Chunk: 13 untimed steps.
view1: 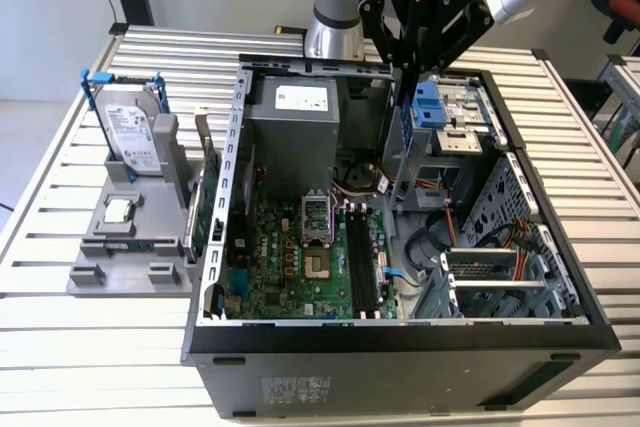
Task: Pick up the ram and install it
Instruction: 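Insert the ram into the slot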
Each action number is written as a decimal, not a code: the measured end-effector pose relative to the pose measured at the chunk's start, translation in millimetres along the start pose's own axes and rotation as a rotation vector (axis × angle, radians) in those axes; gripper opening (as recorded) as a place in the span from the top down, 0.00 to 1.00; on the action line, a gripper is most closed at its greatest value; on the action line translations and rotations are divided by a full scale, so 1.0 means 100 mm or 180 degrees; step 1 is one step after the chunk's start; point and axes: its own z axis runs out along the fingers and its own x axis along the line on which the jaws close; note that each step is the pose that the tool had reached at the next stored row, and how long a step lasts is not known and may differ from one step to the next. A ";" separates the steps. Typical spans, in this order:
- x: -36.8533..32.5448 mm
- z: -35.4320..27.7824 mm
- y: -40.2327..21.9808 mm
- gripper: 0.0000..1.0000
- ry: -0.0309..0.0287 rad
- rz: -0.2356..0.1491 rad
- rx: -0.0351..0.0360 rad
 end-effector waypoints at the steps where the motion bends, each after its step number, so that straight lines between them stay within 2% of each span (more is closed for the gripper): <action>1: 0.000 0.000 0.000 1.00 0.0000 0.0000 0.0000; 13: -0.001 0.007 0.000 1.00 -0.0001 0.0016 0.0001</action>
